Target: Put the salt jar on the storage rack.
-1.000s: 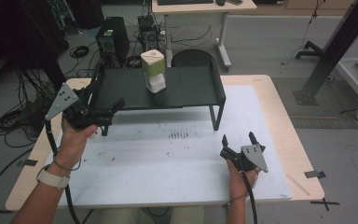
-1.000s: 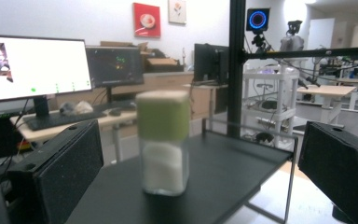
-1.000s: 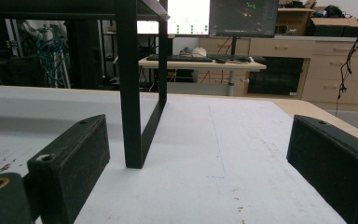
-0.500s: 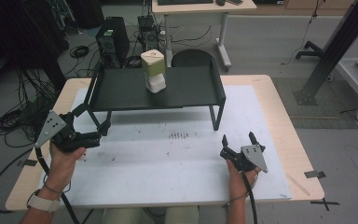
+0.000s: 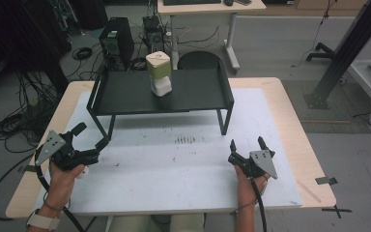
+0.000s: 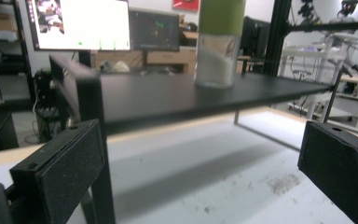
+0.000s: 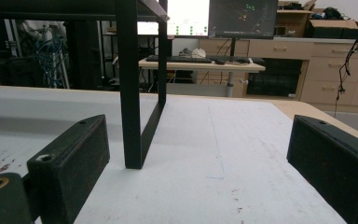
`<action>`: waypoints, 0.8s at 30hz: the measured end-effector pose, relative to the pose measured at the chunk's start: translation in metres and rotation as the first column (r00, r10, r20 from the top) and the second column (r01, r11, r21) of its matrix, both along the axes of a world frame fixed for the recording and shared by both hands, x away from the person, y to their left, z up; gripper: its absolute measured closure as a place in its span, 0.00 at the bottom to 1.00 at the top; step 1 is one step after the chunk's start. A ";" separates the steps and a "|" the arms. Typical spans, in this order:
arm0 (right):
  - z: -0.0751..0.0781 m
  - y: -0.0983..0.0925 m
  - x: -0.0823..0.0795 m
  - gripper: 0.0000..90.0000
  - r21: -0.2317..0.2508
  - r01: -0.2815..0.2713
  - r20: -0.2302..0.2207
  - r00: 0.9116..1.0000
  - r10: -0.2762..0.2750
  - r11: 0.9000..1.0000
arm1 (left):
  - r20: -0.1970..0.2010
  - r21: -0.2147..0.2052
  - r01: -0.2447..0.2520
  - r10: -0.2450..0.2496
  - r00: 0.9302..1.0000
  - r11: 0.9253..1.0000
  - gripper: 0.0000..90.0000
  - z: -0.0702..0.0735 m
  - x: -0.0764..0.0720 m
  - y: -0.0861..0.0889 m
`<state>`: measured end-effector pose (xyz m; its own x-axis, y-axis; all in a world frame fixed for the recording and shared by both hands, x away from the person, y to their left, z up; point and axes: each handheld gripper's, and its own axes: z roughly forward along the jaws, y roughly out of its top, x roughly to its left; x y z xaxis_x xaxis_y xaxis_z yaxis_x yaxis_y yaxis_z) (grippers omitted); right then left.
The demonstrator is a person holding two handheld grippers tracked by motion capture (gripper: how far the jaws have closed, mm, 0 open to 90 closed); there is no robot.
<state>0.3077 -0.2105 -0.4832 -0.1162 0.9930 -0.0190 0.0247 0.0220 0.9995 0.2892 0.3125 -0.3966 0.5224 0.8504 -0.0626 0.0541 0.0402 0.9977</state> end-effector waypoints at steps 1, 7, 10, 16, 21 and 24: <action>0.000 0.000 0.000 0.07 0.000 0.000 0.000 1.000 0.000 1.000 | -0.010 0.003 -0.003 0.003 1.000 1.000 0.01 -0.004 0.001 0.001; 0.000 0.000 0.000 0.07 -0.001 0.000 0.001 1.000 0.000 1.000 | -0.033 0.036 -0.025 0.026 0.999 0.999 0.01 -0.025 0.005 0.002; 0.000 0.000 0.000 0.07 0.001 -0.001 0.002 1.000 0.001 1.000 | -0.047 0.036 -0.034 0.036 0.998 0.999 0.01 -0.035 0.008 0.002; 0.000 0.000 0.000 0.07 0.001 -0.001 0.005 1.000 0.001 1.000 | -0.053 0.054 -0.049 0.052 0.997 0.997 0.02 -0.046 0.011 -0.001; 0.000 0.000 0.000 0.07 0.003 -0.001 0.007 1.000 0.001 1.000 | -0.065 0.055 -0.059 0.062 0.996 0.997 0.02 -0.054 0.014 0.000; 0.000 0.000 0.000 0.06 0.003 -0.002 0.007 1.000 0.002 1.000 | -0.074 0.055 -0.064 0.068 0.995 0.996 0.02 -0.059 0.015 0.000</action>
